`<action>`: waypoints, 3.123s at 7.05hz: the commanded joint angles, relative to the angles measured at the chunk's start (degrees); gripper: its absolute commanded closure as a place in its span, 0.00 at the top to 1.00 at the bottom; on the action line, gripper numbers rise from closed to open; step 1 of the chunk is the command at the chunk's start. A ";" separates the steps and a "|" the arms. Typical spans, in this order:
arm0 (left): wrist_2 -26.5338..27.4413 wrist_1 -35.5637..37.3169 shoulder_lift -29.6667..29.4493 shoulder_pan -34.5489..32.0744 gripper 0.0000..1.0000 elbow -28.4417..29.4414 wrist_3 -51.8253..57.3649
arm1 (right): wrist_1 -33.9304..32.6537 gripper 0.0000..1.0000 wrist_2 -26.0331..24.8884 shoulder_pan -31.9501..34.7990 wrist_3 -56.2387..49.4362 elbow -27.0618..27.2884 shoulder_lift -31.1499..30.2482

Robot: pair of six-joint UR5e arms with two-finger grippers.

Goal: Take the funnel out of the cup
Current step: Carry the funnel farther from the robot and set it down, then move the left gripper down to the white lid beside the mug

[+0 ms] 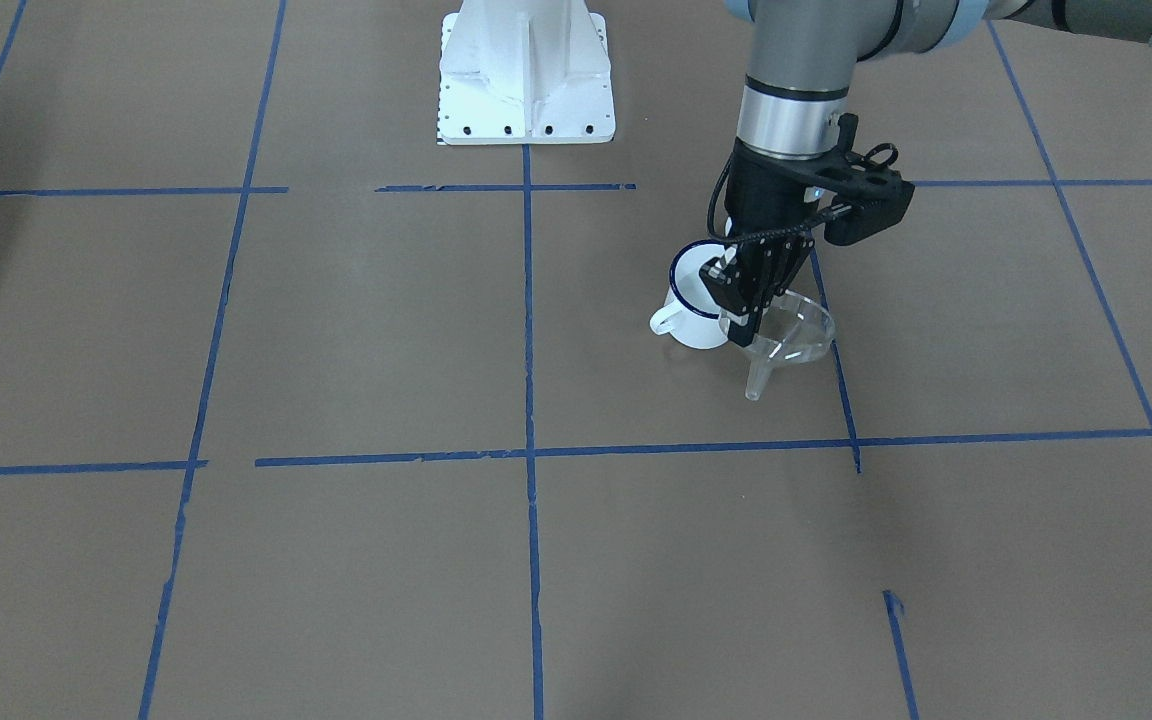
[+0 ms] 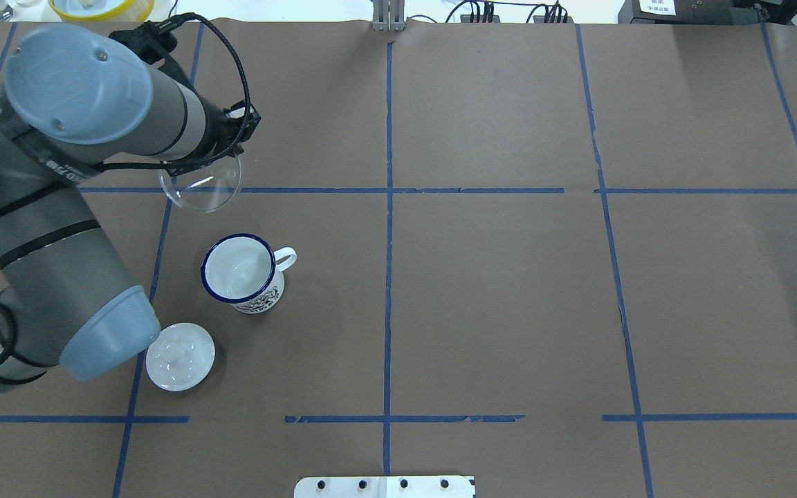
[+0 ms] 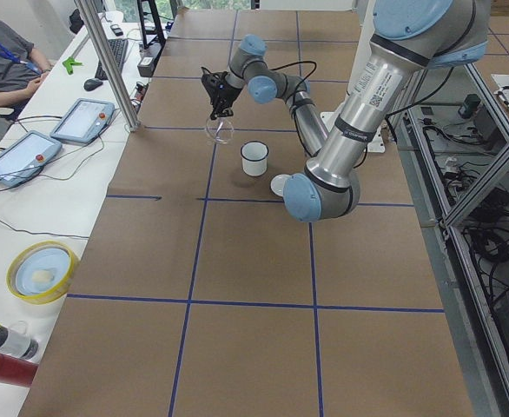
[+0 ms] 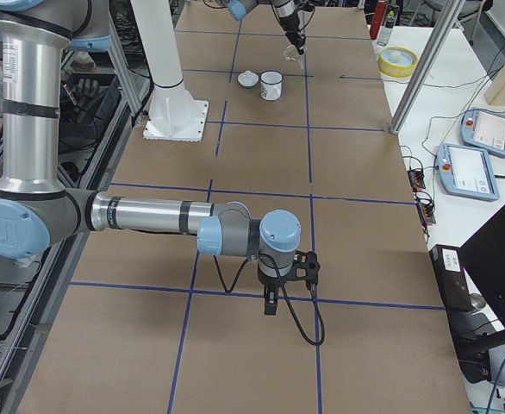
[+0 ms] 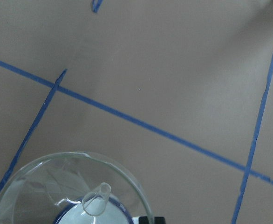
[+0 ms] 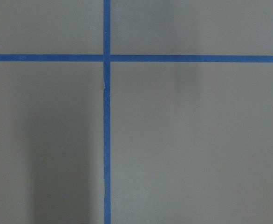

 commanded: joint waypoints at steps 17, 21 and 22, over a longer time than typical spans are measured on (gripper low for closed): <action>-11.08 -36.88 38.92 -2.90 1.00 -8.92 22.05 | 0.00 1.00 0.00 0.00 0.00 0.00 0.00; -18.00 -30.68 45.14 8.30 1.00 -14.41 26.73 | 0.00 1.00 0.00 0.00 0.00 0.00 0.00; -18.00 -22.90 43.23 10.26 1.00 -15.81 26.64 | 0.00 1.00 0.00 0.00 0.00 0.00 0.00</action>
